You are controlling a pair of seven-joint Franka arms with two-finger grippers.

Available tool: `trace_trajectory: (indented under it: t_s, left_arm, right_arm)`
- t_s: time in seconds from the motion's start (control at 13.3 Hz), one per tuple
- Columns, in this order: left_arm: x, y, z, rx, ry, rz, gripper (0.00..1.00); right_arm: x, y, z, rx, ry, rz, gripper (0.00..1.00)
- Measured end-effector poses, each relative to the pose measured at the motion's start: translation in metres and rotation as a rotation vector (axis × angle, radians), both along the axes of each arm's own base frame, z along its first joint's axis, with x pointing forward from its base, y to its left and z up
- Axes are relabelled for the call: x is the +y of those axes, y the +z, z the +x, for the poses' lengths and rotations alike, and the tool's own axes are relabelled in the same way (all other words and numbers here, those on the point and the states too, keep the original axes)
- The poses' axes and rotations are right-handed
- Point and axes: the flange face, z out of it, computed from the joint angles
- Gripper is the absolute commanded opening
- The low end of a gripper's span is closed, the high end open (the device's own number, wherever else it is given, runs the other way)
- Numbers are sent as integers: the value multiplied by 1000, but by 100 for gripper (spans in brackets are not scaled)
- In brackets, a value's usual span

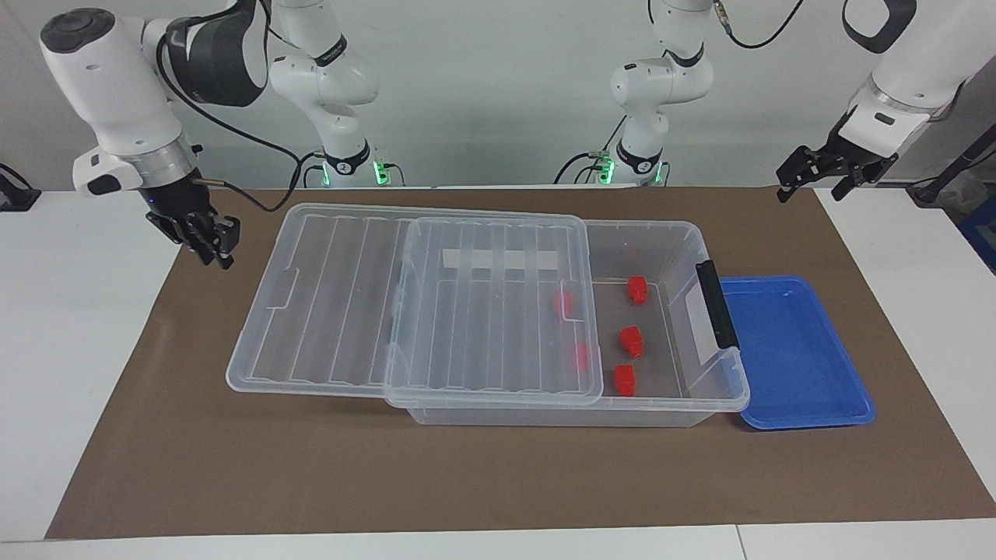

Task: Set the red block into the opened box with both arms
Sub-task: 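Reach the right gripper to the slid-open lid's edge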

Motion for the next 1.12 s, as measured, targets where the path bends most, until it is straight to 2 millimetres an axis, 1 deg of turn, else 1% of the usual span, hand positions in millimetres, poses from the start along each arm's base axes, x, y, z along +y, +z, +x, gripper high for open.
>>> trace_trajectory:
  t_s: [0.15, 0.45, 0.67, 0.82, 0.97, 1.12]
  left_arm:
    - [-6, -2, 0, 6, -12, 0, 100]
    - [-9, -4, -2, 20, -17, -1, 100]
    - [-7, -5, -3, 24, -14, -1, 100]
    - [-7, -8, -4, 30, -17, -2, 100]
    - [-11, -10, -5, 35, -25, -2, 100]
    - [-9, -11, -8, 38, -22, -5, 100]
  right_arm:
    - [-7, -20, 0, -13, -12, -1, 0]
    - [-7, -51, 2, -2, -12, 0, 0]
    - [-4, -68, 5, 15, -6, 2, 0]
    - [-1, -75, 6, 26, 1, 4, 0]
    - [11, -77, 8, 25, 21, 4, 0]
    - [32, -78, 11, 17, 58, 3, 0]
